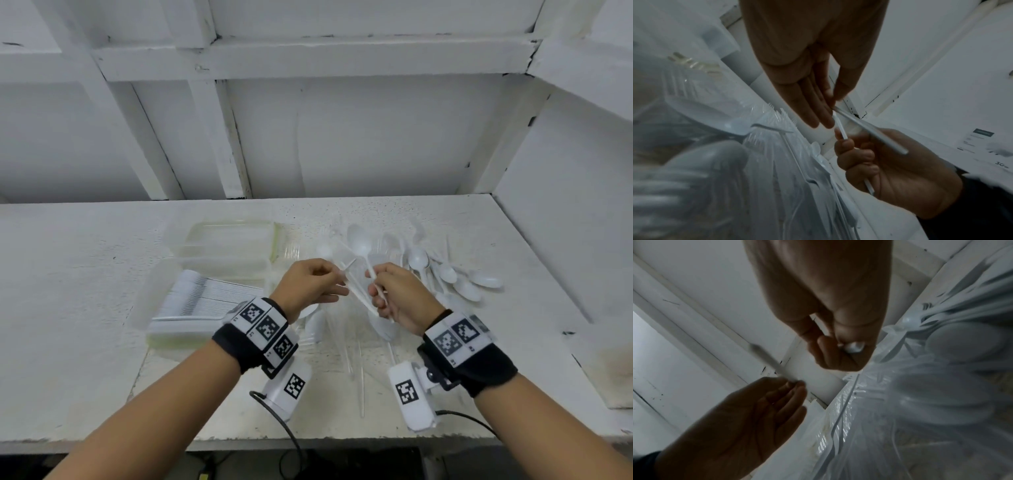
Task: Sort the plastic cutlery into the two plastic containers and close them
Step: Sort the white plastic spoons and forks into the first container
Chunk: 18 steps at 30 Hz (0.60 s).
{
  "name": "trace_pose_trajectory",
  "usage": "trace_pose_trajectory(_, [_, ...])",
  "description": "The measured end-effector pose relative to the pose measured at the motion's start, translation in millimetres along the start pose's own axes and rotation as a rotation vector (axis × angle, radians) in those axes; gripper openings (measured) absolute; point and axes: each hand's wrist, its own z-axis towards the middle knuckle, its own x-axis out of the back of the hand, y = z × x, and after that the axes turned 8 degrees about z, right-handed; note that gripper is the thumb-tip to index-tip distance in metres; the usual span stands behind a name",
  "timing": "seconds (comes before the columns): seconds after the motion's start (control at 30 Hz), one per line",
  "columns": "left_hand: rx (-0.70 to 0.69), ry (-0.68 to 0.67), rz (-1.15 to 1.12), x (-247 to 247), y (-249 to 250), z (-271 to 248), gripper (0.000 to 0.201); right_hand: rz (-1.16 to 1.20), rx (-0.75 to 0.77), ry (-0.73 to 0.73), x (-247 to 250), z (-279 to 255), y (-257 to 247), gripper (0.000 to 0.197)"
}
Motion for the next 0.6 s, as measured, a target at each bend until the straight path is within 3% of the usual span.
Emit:
trace_pose_trajectory(0.1, [-0.004, 0.037, -0.023, -7, -4, 6, 0.009, -0.009, 0.009, -0.013, -9, 2, 4, 0.010])
trace_pose_trajectory(0.27, [0.064, 0.095, -0.124, -15, -3, 17, 0.024, -0.031, 0.033, -0.001, -20, 3, 7, 0.015])
trace_pose_trajectory(0.4, [0.152, 0.103, -0.128, -13, 5, 26, 0.010, -0.044, 0.033, 0.115, -7, 9, 6, 0.016])
trace_pose_trajectory(0.5, [0.090, 0.164, 0.290, -8, 9, 41, 0.011, -0.044, 0.020, 0.172, 10, 15, 1, 0.021])
trace_pose_trajectory(0.6, [0.025, 0.113, 0.800, -9, 7, 54, 0.007, -0.132, 0.015, 0.174, 22, 20, -5, 0.018])
